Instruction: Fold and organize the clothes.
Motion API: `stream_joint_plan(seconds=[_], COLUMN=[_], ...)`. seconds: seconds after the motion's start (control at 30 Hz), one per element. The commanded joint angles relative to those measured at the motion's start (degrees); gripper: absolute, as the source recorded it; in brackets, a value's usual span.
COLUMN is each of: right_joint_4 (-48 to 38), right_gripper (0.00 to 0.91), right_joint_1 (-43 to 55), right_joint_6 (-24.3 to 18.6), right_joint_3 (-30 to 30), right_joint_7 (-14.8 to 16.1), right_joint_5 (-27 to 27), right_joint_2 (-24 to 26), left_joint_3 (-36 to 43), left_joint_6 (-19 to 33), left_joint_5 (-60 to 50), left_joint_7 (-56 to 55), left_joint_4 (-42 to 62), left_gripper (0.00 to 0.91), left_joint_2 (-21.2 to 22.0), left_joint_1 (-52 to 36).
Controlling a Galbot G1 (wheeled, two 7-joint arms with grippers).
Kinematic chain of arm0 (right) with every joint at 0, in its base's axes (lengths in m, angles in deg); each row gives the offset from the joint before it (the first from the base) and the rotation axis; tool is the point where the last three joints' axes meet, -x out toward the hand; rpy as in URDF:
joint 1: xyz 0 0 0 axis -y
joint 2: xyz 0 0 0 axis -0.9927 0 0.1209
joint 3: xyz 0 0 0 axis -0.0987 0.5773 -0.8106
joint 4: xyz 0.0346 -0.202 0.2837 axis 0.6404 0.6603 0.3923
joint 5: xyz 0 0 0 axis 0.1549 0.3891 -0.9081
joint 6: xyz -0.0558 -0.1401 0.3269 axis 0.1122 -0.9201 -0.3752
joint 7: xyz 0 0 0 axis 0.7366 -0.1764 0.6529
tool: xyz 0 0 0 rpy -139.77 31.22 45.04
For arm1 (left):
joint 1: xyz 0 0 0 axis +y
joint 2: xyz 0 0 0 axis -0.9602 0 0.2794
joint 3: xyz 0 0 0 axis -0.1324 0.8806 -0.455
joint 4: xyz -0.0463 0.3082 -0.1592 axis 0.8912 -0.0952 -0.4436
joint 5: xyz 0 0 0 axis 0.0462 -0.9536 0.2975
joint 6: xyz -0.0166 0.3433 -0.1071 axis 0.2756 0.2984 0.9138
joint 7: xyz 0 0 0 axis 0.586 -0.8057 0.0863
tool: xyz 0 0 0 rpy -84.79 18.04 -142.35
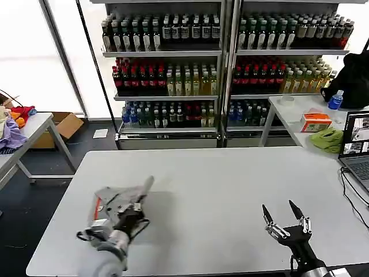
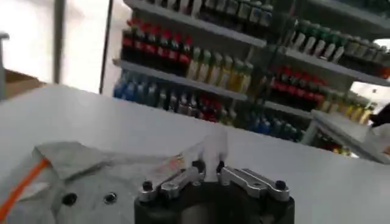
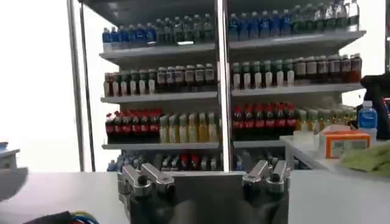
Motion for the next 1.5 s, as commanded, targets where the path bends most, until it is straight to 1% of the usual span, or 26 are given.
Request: stream_joint_plan(seconds=[0.03,0.07,0.13,0.17,0.23,0.33,0.43,0.47,0.5,0.53,0.6,0.67,0.7,0.73,0.8,0.83,0.9,0.97,1.07,1.17,1.27,1.3,1.33,1.37,1.4,1.5], right_joint_4=[-1.6,-1.8,-1.6,-1.4,-1.4,-1.9,-2.6,-2.9,-3.4,-4.4,-6.1,-7.8,-9.4,-11.0,-12.9,-13.8,-15.2,-17.1,-20.0,-20.9,-21.5,-21.9,-22.4,-22.6,-22.6,-21.7], right_gripper=[0.907,0.907,0.907,0.907,0.907,0.907,0.907,0.907,0.907,0.907,0.907,0.907,0.907,0.907,0.907,0.907,0.907,0.907,0.907,0.907,0.675,0.242,0.121,0.081,0.000,0.000], right_joint_1=[1.9,2.5,3.2,3.7,4.6,7.1,11.4,13.3,15.0,17.8,21.9,25.8,28.4,30.7,33.0,34.5,36.5,38.7,41.3,42.1,42.0,42.0,42.0,41.8,41.6,40.1], right_joint_6=[11.9,12.4,13.0,13.9,14.8,16.3,18.3,19.3,20.4,22.1,24.7,25.5,26.2,26.4,26.6,26.7,28.0,29.9,30.6,31.7,32.5,33.0,33.5,33.8,33.8,33.6], right_joint_3=[3.4,4.2,5.0,5.7,6.8,9.6,13.3,13.7,13.9,14.4,16.1,20.5,24.0,26.6,29.9,31.7,34.1,35.9,38.6,40.3,40.8,40.6,40.6,40.6,40.6,40.7], right_joint_7=[-1.6,-1.7,-1.7,-1.9,-2.2,-2.8,-4.2,-4.4,-4.6,-5.8,-7.4,-8.7,-9.5,-10.9,-11.9,-12.2,-13.1,-12.4,-11.2,-10.5,-10.1,-10.1,-10.4,-10.9,-11.0,-10.2], right_joint_5=[-1.3,-1.4,-1.9,-2.5,-3.4,-3.3,-4.5,-5.4,-6.8,-10.4,-14.1,-14.7,-14.7,-14.9,-15.4,-16.3,-18.9,-20.3,-21.2,-22.6,-21.1,-20.3,-19.9,-19.8,-19.9,-18.7], right_joint_2=[0.1,0.4,0.8,1.4,1.9,2.6,2.8,3.0,3.3,3.5,3.8,4.1,4.2,4.0,3.2,2.8,1.8,1.6,2.0,2.2,2.0,1.8,1.7,1.6,1.5,1.8], left_joint_3=[19.2,19.5,18.7,18.3,17.6,13.7,8.3,6.7,5.0,2.8,-3.6,-9.3,-12.1,-15.1,-17.9,-20.2,-21.3,-22.5,-23.5,-23.7,-23.7,-23.9,-24.3,-24.6,-24.9,-25.3], left_joint_6=[2.3,6.2,6.0,5.9,6.2,5.8,2.6,2.7,2.7,2.2,1.9,1.7,1.3,1.3,1.5,1.7,1.7,1.6,1.4,1.3,1.3,1.3,1.3,1.3,1.3,1.3], left_joint_5=[-1.0,-6.0,-5.1,-3.0,-2.9,-1.5,-2.8,-4.4,-5.1,-4.9,-4.8,-5.0,-5.0,-5.5,-6.3,-6.3,-5.9,-5.8,-5.8,-5.8,-5.9,-5.8,-5.7,-5.5,-5.3,-5.1], left_joint_7=[-2.0,-0.5,0.8,1.5,3.2,5.4,6.6,7.6,8.8,8.9,10.7,12.8,13.6,13.7,14.2,14.4,14.4,14.3,14.2,14.0,13.9,13.9,14.0,14.0,14.0,13.9], left_joint_4=[12.4,13.3,11.6,8.9,6.1,0.2,-5.3,-6.2,-7.5,-8.6,-9.5,-9.3,-9.0,-8.4,-7.8,-7.7,-7.8,-8.0,-8.4,-9.0,-9.0,-8.9,-9.0,-9.1,-9.1,-8.7], left_gripper=[0.907,0.907,0.907,0.907,0.907,0.907,0.907,0.907,0.907,0.907,0.907,0.907,0.907,0.907,0.907,0.907,0.907,0.907,0.907,0.907,0.907,0.907,0.907,0.907,0.907,0.907], left_joint_2=[14.9,15.4,15.5,14.9,13.8,11.1,8.1,7.1,5.6,3.7,2.0,0.3,-0.2,-0.8,-1.0,-1.1,-1.0,-0.7,0.6,1.7,2.1,2.3,2.5,2.7,2.9,3.6], left_joint_1=[-11.4,-11.1,-10.7,-10.2,-9.3,-7.2,-4.5,-3.6,-2.6,-1.0,0.3,1.4,1.5,1.6,1.7,1.9,2.3,3.1,3.6,3.8,3.9,3.9,4.0,4.0,3.9,3.6])
